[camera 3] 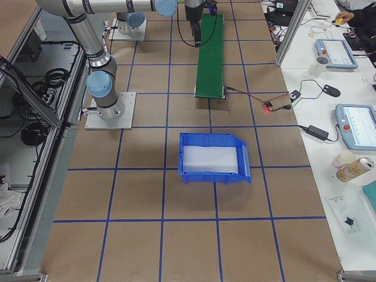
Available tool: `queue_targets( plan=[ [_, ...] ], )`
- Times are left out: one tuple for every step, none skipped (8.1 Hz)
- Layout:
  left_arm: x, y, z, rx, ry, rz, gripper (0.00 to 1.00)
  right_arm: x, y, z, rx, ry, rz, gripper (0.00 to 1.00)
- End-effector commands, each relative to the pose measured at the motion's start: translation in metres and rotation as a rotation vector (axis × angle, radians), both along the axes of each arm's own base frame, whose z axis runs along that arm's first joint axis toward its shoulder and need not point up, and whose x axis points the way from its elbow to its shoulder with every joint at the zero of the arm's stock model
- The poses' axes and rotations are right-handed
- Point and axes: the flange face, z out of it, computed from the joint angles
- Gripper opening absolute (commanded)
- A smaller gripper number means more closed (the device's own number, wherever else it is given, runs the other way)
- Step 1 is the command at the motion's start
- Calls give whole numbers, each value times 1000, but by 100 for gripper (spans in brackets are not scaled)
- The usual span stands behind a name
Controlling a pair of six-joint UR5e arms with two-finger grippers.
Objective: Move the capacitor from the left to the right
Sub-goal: 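Move the left gripper down toward the dark capacitor beside the conveyor, then close the left gripper on the dark capacitor and lift it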
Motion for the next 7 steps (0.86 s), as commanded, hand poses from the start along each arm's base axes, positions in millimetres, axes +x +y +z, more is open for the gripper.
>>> queue_targets(
  plan=[
    [79,22,-65,-2,-1,-55,100,0,-1,-1,3,0,0,100],
    [100,30,-92,-19,-23,-93,100,0,0,0,0,0,0,100],
    [103,36,-112,-7,-7,-101,100,0,-1,-1,1,0,0,100],
    [102,38,-128,9,18,-101,100,1,0,-1,1,0,2,100],
    [109,42,-148,30,43,-94,100,0,0,0,0,0,0,100],
    [130,53,-159,14,53,-95,100,0,0,0,0,0,0,100],
    [142,56,-171,-12,79,-124,100,0,0,0,0,0,0,100]
  ],
)
